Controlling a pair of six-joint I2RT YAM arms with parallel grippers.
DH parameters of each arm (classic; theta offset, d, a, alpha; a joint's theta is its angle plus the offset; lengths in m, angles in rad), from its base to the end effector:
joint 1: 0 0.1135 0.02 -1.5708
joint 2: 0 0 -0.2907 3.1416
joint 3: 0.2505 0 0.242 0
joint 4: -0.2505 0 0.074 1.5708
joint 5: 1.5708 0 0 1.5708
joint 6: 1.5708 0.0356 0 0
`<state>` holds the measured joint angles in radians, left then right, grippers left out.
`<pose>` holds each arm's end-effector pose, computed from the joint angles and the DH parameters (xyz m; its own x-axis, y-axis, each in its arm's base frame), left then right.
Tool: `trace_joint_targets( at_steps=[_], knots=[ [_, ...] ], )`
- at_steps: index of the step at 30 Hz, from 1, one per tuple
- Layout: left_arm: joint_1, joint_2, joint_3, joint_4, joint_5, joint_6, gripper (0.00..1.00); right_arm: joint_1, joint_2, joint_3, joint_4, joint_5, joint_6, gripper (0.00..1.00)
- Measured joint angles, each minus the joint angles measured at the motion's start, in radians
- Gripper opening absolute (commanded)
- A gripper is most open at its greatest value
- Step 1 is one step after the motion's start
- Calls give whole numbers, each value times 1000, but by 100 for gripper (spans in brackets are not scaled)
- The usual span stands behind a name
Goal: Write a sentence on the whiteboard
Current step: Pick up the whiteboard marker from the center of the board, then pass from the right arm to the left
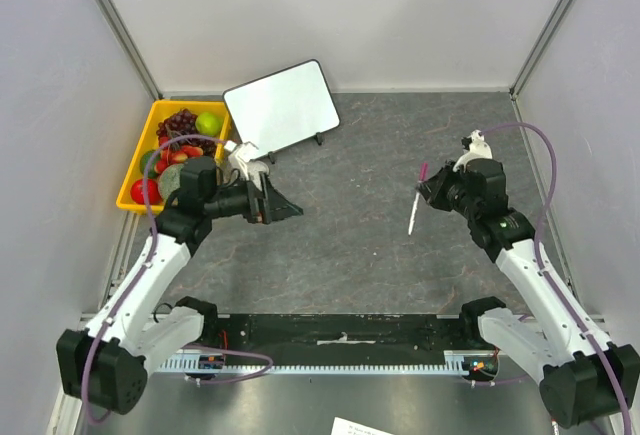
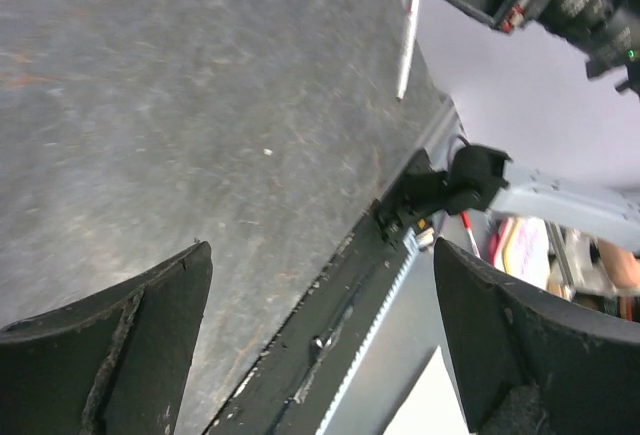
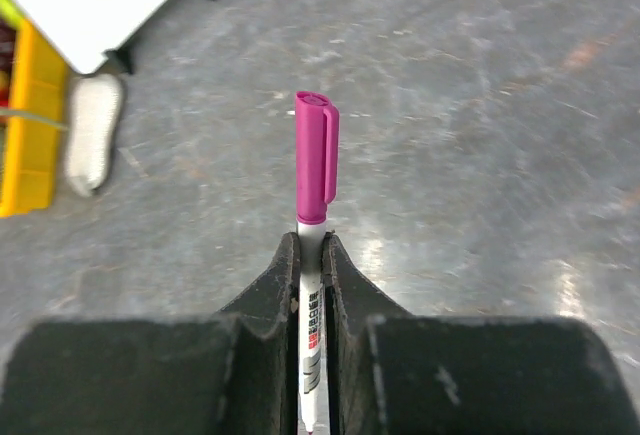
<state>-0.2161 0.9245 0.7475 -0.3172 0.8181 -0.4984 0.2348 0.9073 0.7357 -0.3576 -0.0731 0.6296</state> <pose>0.1633 -0.0624 0.3167 -0.7770 -0.1640 -0.6078 0.4585 0.5141 -0.7249 0.1713 0.0436 0.3063 -0.5696 0.4676 -0.6760 0.0520 0.8413 0.5381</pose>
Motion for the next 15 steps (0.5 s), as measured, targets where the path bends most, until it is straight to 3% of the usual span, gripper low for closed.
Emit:
trace_joint_targets(
  at_steps=[8, 15],
  knots=[
    [-318, 178, 51, 222, -53, -129, 93, 146, -37, 7, 148, -86, 120, 0],
    [-487, 345, 133, 367, -116, -205, 82, 258, -38, 17, 232, -66, 209, 0]
  ],
)
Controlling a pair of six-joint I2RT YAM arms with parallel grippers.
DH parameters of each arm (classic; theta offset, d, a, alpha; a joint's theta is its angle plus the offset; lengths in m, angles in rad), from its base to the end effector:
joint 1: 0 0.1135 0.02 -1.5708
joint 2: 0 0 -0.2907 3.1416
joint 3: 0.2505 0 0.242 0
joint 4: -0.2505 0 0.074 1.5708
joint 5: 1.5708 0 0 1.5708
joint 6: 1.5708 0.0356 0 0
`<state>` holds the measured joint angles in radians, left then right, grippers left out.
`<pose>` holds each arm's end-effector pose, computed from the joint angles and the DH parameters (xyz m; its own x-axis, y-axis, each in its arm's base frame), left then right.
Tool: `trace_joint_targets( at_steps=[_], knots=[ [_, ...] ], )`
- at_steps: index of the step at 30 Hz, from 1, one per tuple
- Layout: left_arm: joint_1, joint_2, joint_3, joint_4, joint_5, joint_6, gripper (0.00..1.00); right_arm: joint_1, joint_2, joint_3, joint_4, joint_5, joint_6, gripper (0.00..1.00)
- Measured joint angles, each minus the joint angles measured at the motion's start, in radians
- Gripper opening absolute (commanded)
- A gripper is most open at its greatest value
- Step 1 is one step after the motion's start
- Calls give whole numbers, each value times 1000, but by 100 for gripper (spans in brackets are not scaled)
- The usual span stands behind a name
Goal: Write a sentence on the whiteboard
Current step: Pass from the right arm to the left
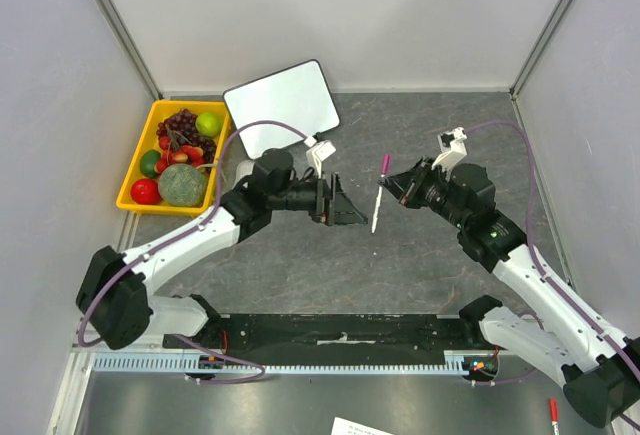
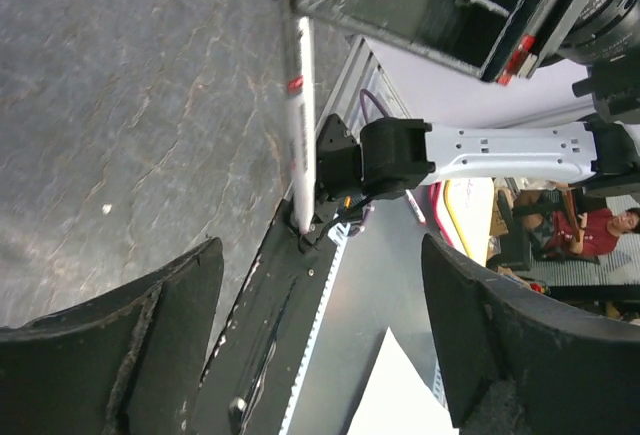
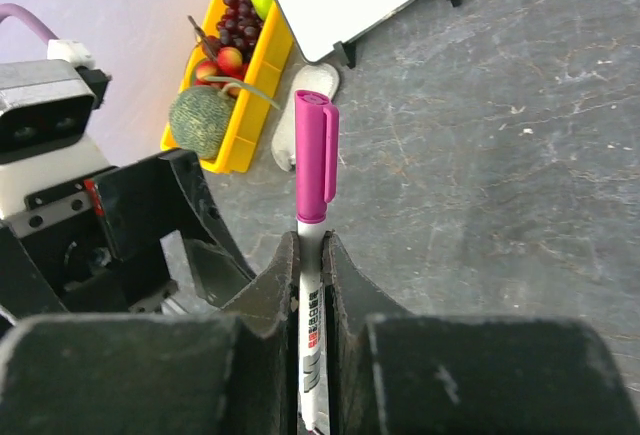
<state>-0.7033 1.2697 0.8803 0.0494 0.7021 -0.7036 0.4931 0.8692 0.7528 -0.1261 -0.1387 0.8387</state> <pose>0.1902 -0.1914 0.3239 -0.8138 0.0425 -0.5795 0.5661 0.2833 -0.7742 0.1547 0.0887 0.3417 -0.5780 0.5257 -0.6242 -0.2351 0.6252 0.7442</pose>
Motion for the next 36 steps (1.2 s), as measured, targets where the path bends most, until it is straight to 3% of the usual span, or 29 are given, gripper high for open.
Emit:
trace_joint_targets(
  at_steps=[4, 11, 14, 17, 18, 20, 23, 24, 31, 36],
  knots=[
    [-69, 75, 70, 39, -50, -4, 76, 20, 13, 9, 25, 13, 43, 0],
    [-108, 144, 106, 43, -96, -5, 54, 22, 14, 10, 34, 27, 79, 0],
    [-112, 167, 111, 43, -100, -6, 38, 22, 5, 10, 35, 40, 88, 0],
    [-119, 185, 112, 43, -104, -12, 9, 22, -6, 10, 35, 50, 90, 2],
    [-124, 189, 112, 48, -103, -16, 2, 22, -7, 10, 34, 52, 89, 7],
    [-130, 192, 116, 60, -102, -16, 2, 22, -3, 10, 24, 59, 90, 23],
    [-134, 192, 116, 57, -122, -18, 2, 22, -1, 13, 19, 60, 92, 83],
    [-134, 192, 116, 56, -133, -18, 2, 22, 1, 16, 17, 58, 93, 95],
    [-96, 176, 117, -12, -189, -9, 2, 22, 20, 43, -29, 21, 64, 98],
    [12, 134, 117, -97, -179, 17, 2, 22, 3, 43, -74, 19, 42, 98]
  ],
)
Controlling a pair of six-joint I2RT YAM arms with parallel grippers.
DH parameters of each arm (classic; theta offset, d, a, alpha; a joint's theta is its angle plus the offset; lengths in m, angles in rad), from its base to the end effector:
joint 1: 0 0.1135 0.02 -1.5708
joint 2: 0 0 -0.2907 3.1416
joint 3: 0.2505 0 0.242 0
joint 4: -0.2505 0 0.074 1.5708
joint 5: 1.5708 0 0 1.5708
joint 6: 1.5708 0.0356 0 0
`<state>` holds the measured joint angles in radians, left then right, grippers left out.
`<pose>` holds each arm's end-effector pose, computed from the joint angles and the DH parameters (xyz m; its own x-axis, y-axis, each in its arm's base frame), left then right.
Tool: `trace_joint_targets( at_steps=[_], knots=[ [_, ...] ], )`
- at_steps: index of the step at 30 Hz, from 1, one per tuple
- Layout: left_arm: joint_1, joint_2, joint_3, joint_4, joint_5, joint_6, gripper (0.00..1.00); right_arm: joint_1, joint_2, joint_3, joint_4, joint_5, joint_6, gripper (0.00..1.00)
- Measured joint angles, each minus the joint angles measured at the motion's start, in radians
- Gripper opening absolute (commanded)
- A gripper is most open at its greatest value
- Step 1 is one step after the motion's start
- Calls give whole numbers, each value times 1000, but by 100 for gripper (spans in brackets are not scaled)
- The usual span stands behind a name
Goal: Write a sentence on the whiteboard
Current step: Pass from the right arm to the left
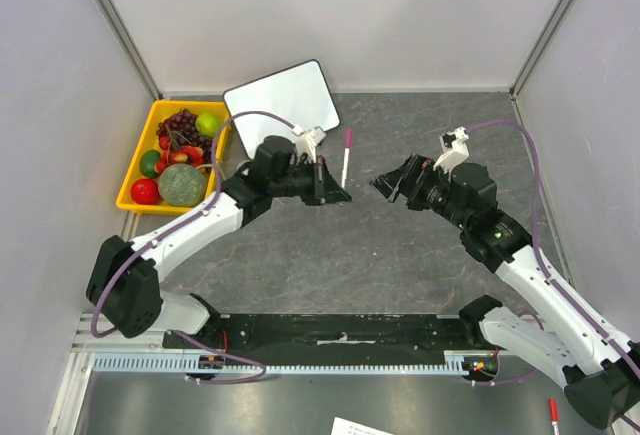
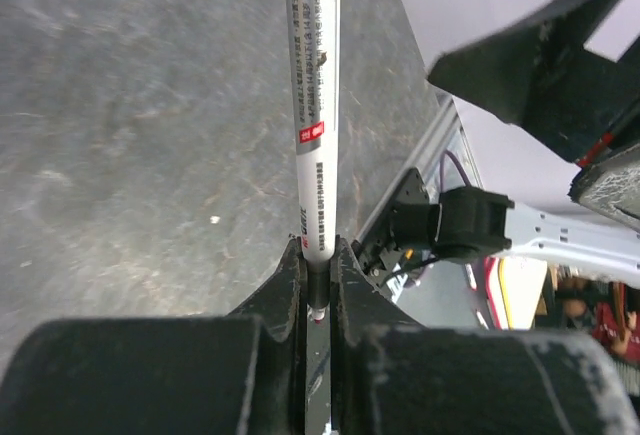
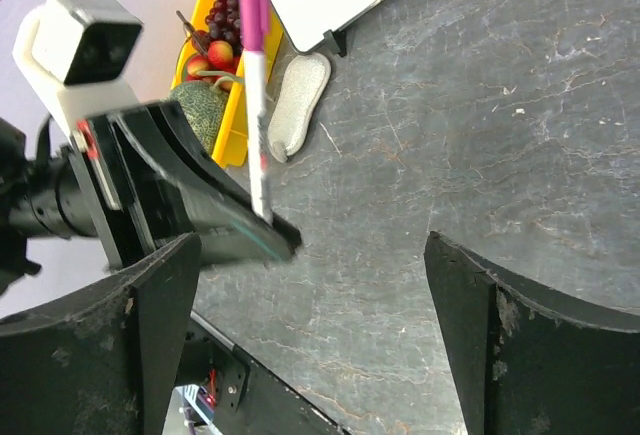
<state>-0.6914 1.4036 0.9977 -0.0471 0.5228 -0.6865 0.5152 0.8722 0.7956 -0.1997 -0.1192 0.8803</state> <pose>0.2236 -0.2082 0.3168 -0.8301 -0.0258 -0.5569 0.4811 0.4717 -0.7389 0.1516 0.0907 0.3481 -0.6051 0.5370 -0.5877 -0.1920 0.6180 0.7624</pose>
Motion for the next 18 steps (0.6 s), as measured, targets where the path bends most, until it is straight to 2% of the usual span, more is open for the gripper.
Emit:
trace_joint_targets(
  at_steps=[7, 14, 18],
  knots=[
    [135, -135, 0, -136, 52, 94, 2, 0, 6, 29, -13, -106, -82, 98],
    [146, -245, 5, -323, 134, 238, 2, 0, 62, 62, 18, -282, -144, 98],
    [146, -281, 5, -390, 193, 288, 2, 1, 100, 45, 163, -402, -97, 95]
  ],
)
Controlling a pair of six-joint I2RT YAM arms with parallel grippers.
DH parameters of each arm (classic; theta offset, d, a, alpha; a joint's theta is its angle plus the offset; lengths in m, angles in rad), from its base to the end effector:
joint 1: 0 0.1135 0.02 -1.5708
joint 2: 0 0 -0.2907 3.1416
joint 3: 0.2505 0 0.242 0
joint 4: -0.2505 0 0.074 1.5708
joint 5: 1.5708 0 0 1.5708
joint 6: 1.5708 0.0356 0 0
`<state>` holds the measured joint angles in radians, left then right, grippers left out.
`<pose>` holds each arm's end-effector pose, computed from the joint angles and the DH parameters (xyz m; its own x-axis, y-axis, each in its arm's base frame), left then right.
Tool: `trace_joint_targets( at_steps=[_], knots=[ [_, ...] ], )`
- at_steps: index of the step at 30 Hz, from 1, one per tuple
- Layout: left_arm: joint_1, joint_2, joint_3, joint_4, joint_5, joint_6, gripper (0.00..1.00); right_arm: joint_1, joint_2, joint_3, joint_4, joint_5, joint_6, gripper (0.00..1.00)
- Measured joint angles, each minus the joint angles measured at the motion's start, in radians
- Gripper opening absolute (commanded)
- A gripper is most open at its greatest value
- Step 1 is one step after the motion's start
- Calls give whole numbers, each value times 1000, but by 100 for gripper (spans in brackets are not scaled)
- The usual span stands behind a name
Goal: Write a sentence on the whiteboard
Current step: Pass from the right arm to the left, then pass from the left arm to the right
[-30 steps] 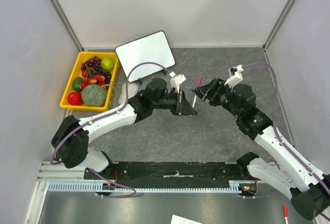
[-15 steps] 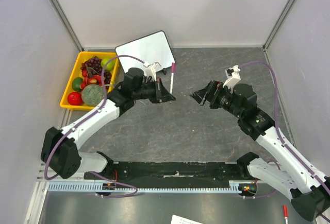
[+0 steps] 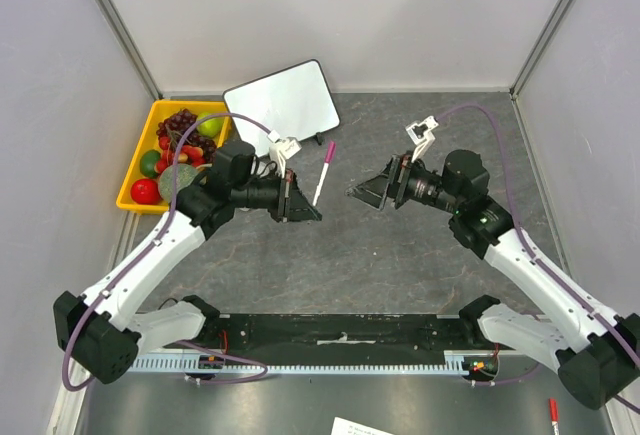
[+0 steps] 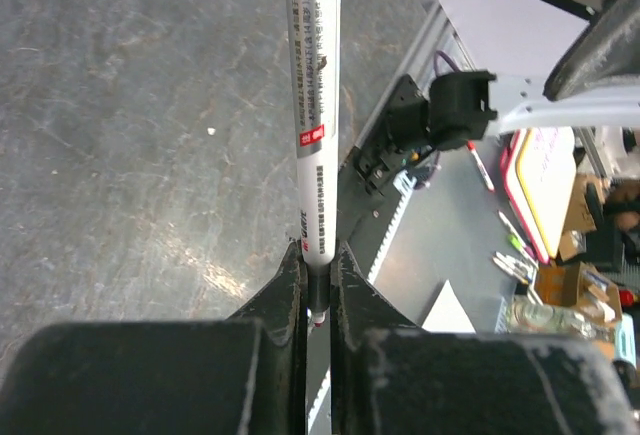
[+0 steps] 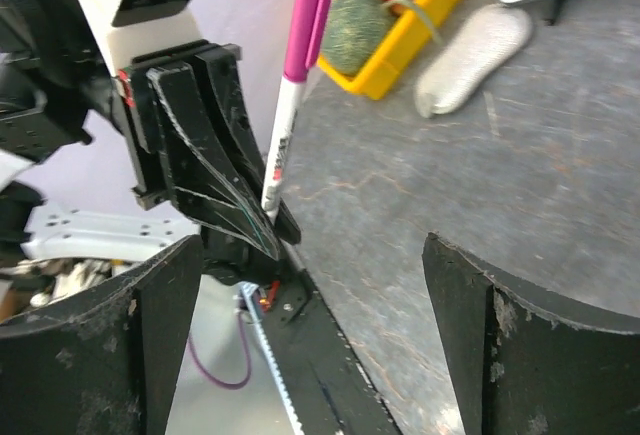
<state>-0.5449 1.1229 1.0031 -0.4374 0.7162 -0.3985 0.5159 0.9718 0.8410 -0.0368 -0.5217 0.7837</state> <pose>0.1757 -0.1338 0.3537 -0.7534 0.1144 -0.6475 0.6241 0.4347 -0.6493 0.1650 0.1140 0.3650 -0.7064 0.3030 -0.6397 -0.5032 0.4206 0.7549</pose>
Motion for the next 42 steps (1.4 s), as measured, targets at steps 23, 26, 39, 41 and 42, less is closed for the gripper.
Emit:
trace_joint_targets(
  at_steps=[23, 26, 39, 41, 42],
  knots=[
    [-1, -92, -27, -36, 352, 58, 2, 92, 154, -37, 519, -309, 208, 62],
    [-2, -92, -29, -36, 365, 59, 2, 101, 171, -37, 540, -322, 216, 61],
    [-13, -98, -51, -36, 394, 70, 2, 139, 238, -53, 634, -358, 274, 31],
    [-14, -103, -57, -37, 394, 72, 2, 139, 238, -61, 658, -365, 284, 24],
    [-14, -103, -60, -37, 395, 72, 2, 139, 238, -64, 666, -369, 288, 22]
  ],
)
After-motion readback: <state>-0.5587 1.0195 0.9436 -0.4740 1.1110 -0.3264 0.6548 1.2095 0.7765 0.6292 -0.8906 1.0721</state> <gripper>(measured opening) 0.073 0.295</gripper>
